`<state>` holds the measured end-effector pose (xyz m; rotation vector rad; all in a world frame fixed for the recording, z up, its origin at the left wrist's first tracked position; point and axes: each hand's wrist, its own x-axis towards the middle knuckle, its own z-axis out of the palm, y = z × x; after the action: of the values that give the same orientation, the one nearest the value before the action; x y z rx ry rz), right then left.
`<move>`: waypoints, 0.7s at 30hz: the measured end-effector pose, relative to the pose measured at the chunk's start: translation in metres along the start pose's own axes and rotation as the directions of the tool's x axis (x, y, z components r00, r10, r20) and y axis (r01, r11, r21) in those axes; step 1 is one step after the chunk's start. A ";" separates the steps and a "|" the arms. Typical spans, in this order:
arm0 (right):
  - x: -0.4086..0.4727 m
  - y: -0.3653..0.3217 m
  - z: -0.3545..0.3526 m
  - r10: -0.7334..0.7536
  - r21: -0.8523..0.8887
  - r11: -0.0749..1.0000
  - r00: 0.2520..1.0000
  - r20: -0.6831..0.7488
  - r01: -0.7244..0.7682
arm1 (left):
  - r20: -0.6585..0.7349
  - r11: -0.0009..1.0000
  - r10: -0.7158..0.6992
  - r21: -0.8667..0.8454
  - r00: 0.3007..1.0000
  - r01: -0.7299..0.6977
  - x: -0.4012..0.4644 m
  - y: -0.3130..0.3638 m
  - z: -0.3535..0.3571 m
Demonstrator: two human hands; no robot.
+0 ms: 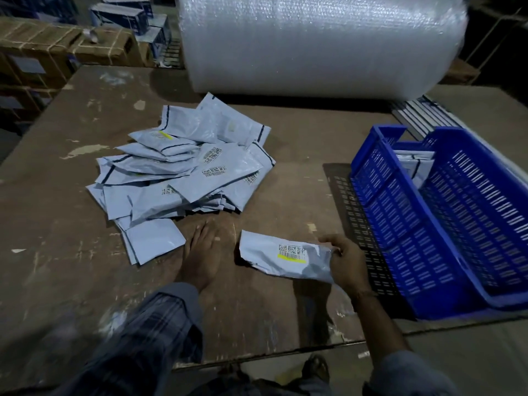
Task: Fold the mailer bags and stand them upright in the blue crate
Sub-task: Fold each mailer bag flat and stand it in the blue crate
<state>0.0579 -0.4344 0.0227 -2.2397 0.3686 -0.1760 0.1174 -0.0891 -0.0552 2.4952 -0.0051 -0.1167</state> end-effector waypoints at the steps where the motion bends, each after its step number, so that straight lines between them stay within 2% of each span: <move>1: -0.004 -0.003 0.003 -0.020 -0.045 0.999 0.999 -0.047 0.018 | -0.030 0.997 -0.045 -0.062 0.999 0.043 -0.002 0.011 -0.001; 3: -0.011 -0.005 0.013 -0.106 -0.121 0.988 0.990 -0.089 0.095 | -0.101 0.992 -0.023 -0.125 0.995 0.010 -0.011 0.035 -0.001; 6: -0.017 0.004 0.034 -0.190 -0.257 0.952 0.979 -0.066 0.168 | -0.125 0.992 0.126 -0.010 0.984 -0.128 -0.023 0.063 0.007; 9: -0.014 0.007 0.054 -0.155 -0.367 0.921 0.987 -0.045 0.128 | -0.071 0.954 0.265 0.161 0.962 -0.251 -0.025 0.097 0.014; 11: -0.009 0.014 0.064 -0.192 -0.465 0.866 0.981 0.027 0.182 | 0.012 0.927 0.332 0.182 0.943 -0.328 -0.017 0.115 0.021; 13: -0.005 0.022 0.071 -0.220 -0.549 0.799 0.969 0.113 0.245 | 0.089 0.922 0.320 0.198 0.943 -0.332 -0.007 0.122 0.034; 15: -0.005 0.027 0.075 -0.204 -0.595 0.766 0.970 0.132 0.242 | 0.125 0.891 0.315 0.303 0.941 -0.339 -0.002 0.116 0.049; 21: -0.006 0.029 0.076 -0.218 -0.606 0.750 0.964 0.151 0.264 | 0.094 0.845 0.336 0.410 0.937 -0.344 -0.005 0.098 0.070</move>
<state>0.0651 -0.3945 -0.0476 -2.9492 0.0910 -0.1182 0.1091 -0.2098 -0.0517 2.8766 -0.5357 0.0149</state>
